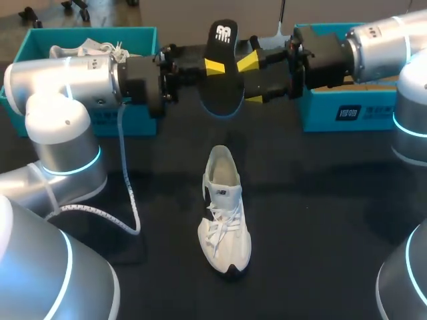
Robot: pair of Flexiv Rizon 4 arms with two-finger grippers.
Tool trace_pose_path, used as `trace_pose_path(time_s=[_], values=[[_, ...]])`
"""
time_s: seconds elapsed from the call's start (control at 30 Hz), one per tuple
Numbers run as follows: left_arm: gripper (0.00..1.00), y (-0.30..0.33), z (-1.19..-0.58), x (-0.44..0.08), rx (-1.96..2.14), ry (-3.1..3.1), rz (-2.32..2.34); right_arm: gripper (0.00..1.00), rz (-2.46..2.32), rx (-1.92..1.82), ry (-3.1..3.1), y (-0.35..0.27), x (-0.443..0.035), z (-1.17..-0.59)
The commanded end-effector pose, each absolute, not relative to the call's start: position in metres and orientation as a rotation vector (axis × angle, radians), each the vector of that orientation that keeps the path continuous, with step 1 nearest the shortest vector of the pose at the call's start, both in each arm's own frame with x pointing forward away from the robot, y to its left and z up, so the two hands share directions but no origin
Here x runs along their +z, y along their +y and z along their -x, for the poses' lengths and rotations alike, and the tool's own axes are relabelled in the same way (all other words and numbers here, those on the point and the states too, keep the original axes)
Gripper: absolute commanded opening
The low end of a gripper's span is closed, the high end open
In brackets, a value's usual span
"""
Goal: Take the shoe out of the shoebox, open the shoe tongue, remove and reinsert the insole, then place the shoe into the shoebox
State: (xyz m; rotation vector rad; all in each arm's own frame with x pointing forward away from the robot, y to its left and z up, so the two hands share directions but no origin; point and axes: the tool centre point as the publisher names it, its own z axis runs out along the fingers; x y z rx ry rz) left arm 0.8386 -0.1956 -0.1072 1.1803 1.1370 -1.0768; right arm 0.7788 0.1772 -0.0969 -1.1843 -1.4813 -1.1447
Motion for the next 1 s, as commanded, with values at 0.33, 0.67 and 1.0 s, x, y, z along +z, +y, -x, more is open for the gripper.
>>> trace_pose_path(time_s=[0.33,0.67,1.0], values=[[0.00,-0.209,-0.836,-0.108,-1.055,1.135,-1.157,0.43,1.147,-1.121,-1.472,0.193,-0.106,-0.786],[0.00,-0.212,-0.834,-0.106,-1.052,1.129,-1.147,0.35,1.137,-1.115,-1.471,0.197,-0.107,-0.787],[0.00,-0.215,-0.835,-0.104,-1.053,1.124,-1.132,0.27,1.126,-1.113,-1.467,0.200,-0.108,-0.787]])
